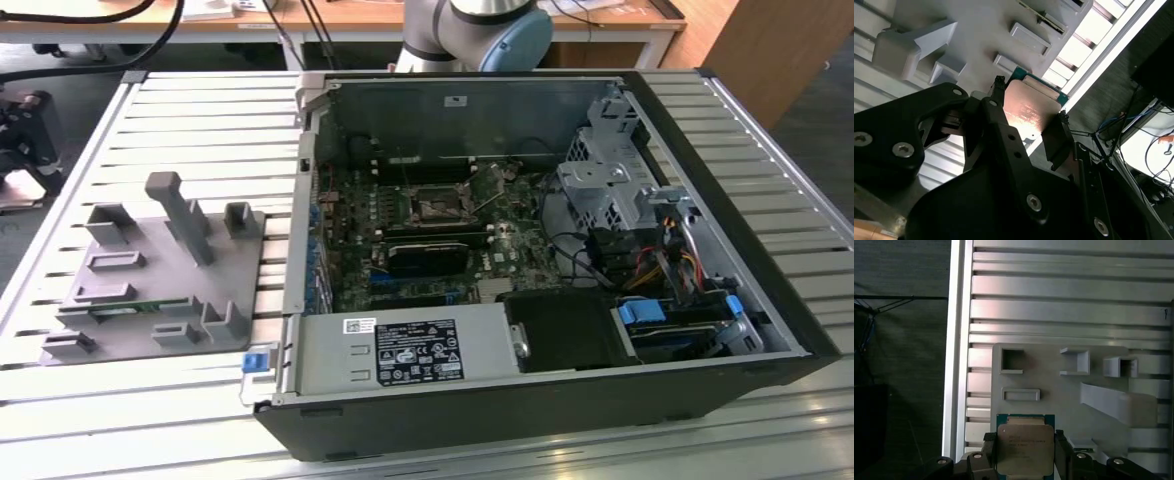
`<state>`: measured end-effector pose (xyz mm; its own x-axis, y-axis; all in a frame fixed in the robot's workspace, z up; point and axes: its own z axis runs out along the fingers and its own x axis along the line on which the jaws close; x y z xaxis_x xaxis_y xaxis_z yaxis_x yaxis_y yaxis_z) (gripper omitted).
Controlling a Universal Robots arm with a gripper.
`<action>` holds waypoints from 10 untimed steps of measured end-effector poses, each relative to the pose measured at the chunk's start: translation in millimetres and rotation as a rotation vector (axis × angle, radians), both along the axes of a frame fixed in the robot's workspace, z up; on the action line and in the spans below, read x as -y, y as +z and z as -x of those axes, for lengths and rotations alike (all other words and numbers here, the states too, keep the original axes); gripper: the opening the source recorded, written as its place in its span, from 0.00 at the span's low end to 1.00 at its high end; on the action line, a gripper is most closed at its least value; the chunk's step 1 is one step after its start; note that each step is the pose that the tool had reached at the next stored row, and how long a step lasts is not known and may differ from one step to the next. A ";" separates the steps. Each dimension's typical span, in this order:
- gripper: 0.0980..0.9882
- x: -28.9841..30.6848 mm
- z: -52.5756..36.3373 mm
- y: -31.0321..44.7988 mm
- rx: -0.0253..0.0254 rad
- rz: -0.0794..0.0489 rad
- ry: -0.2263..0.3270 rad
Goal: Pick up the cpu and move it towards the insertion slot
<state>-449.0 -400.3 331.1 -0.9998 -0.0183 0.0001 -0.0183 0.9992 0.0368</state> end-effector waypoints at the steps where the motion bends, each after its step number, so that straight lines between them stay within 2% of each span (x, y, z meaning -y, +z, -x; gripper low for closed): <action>1: 0.50 0.0 0.0 1.8 0.0000 0.000 0.000; 10: 0.50 -0.1 0.0 13.7 -0.0001 0.000 0.000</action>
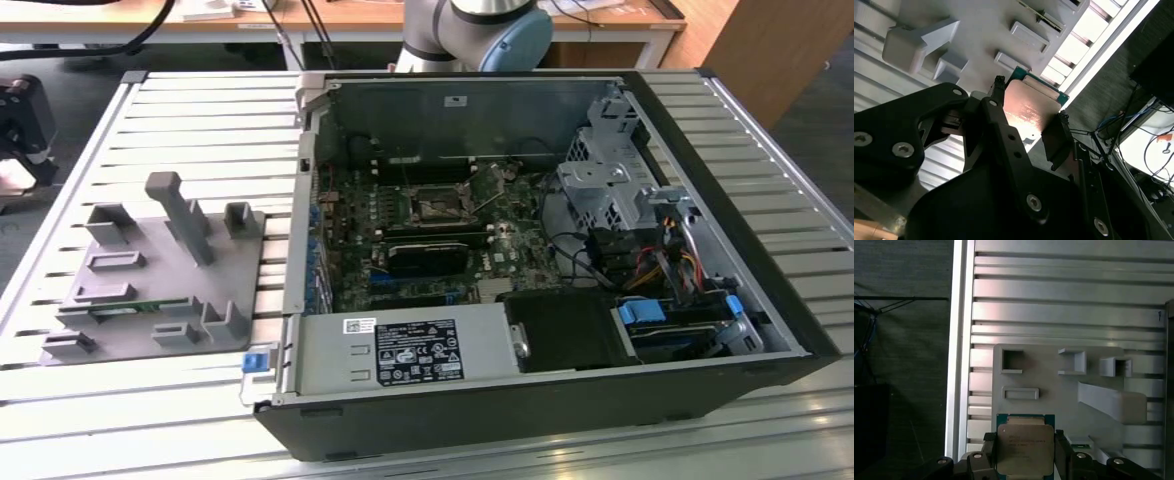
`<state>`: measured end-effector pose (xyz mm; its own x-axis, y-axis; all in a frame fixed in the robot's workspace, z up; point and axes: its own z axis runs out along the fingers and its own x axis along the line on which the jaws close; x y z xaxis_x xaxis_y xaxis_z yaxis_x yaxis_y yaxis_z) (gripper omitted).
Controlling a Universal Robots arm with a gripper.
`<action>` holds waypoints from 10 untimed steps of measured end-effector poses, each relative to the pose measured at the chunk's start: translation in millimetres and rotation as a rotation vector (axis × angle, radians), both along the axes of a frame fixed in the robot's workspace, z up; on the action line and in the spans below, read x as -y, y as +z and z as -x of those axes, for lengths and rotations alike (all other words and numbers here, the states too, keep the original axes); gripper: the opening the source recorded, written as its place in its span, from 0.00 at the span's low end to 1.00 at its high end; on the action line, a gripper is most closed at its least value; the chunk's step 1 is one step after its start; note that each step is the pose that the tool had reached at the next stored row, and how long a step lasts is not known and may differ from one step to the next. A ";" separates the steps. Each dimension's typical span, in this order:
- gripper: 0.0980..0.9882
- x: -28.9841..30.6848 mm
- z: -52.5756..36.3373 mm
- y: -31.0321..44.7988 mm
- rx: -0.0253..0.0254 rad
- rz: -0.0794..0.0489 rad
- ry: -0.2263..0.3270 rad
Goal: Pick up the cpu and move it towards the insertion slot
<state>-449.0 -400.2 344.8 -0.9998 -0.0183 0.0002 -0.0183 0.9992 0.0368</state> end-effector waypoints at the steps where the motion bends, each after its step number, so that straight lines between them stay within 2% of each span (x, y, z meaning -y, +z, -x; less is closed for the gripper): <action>1: 0.50 0.0 0.0 1.2 0.0001 0.000 0.000; 10: 0.50 -0.2 0.0 11.7 0.0000 0.000 0.000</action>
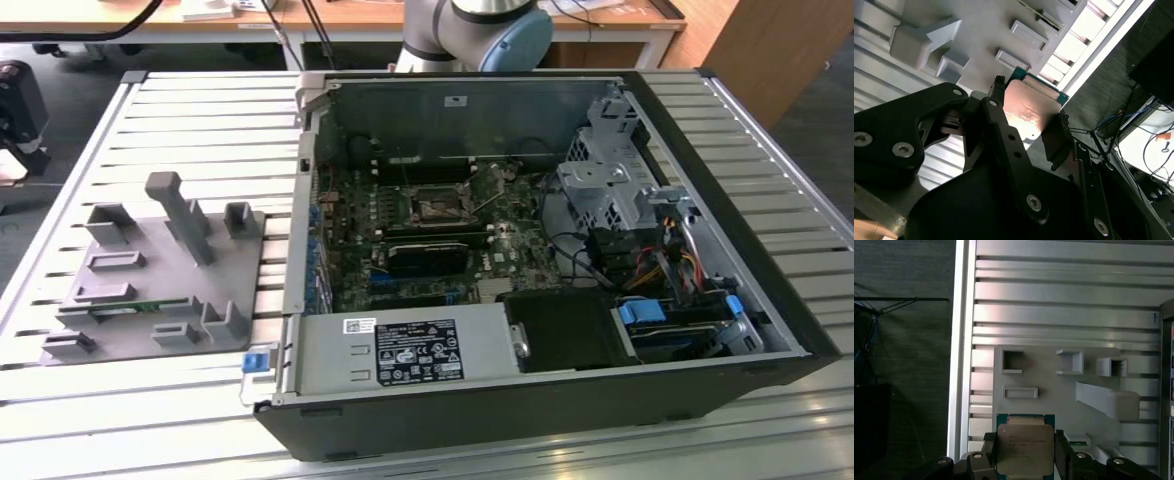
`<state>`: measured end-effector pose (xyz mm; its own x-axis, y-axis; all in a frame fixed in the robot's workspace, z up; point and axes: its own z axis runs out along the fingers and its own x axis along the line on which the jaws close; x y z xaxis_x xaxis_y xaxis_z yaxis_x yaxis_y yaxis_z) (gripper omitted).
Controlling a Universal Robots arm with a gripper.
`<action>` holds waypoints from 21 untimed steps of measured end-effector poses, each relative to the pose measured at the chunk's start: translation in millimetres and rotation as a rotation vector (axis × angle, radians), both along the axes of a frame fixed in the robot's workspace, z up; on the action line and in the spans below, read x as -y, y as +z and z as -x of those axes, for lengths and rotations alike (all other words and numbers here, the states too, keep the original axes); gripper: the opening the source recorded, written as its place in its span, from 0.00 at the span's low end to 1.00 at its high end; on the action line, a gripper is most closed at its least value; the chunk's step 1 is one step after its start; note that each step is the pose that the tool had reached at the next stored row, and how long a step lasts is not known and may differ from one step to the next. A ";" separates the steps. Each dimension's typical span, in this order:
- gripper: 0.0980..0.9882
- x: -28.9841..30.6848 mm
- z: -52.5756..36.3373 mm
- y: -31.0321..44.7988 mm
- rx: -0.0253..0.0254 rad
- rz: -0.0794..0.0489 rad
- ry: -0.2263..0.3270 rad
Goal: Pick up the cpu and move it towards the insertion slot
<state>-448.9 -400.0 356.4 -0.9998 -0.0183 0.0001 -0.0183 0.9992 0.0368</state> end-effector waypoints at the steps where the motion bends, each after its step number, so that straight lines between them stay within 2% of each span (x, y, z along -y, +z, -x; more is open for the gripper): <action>1: 0.50 0.0 0.0 1.1 0.0000 0.000 0.000; 21: 0.50 -2.2 0.0 35.1 0.0001 0.000 0.000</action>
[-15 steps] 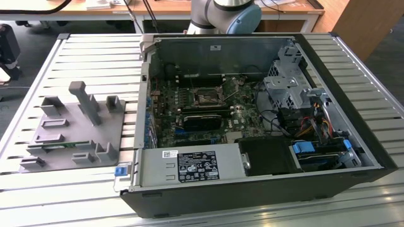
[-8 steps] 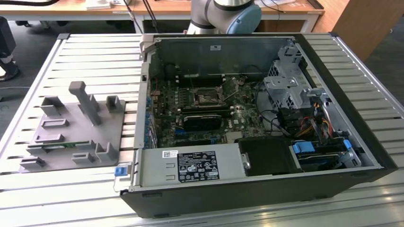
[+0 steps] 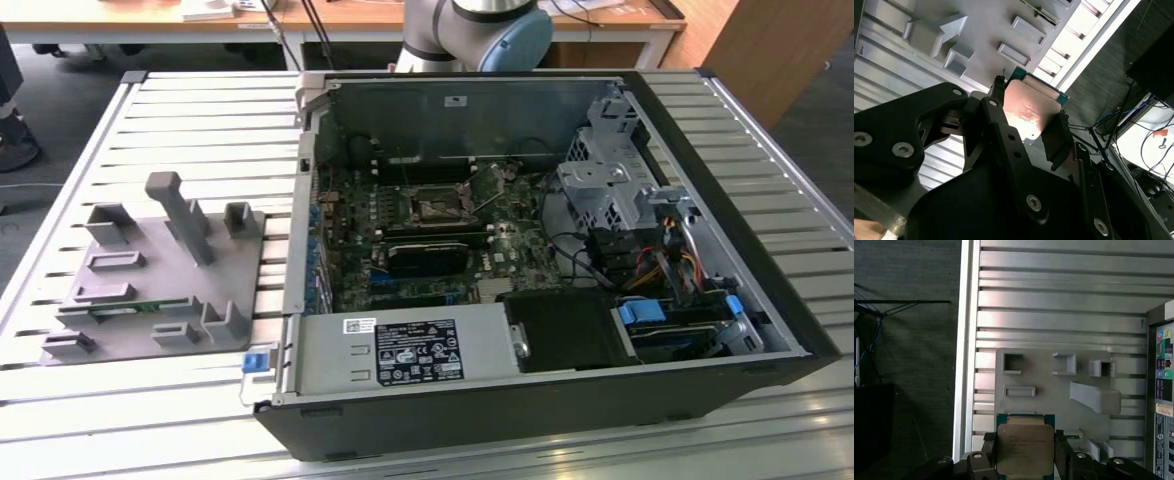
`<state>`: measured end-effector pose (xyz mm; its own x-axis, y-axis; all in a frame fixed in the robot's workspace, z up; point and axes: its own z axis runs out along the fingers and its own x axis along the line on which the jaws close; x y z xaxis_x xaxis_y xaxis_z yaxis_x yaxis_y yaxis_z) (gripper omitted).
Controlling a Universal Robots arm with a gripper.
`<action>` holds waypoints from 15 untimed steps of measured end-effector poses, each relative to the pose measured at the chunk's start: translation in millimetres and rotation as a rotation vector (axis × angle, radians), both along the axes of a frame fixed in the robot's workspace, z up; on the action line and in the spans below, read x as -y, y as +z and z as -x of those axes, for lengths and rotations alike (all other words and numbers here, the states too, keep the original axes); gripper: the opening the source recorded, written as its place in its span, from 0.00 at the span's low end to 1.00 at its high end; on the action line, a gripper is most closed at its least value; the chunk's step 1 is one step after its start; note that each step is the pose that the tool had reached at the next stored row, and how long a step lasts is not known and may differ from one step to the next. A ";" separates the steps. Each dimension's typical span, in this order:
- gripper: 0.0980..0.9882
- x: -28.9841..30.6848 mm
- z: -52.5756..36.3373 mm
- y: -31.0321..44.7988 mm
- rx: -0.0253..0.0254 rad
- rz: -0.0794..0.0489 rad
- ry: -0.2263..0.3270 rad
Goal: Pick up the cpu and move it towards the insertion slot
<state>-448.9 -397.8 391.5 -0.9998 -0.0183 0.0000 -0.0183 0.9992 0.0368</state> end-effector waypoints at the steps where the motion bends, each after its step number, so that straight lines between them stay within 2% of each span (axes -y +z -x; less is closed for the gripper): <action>1: 0.50 0.0 0.0 1.3 0.0000 0.000 0.000; 6: 0.50 -0.1 -2.1 2.6 0.0001 0.000 0.000; 15: 0.50 -0.3 -14.7 2.5 0.0001 0.000 0.000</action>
<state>-434.2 -397.5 394.1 -0.9998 -0.0183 -0.0001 -0.0183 0.9992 0.0369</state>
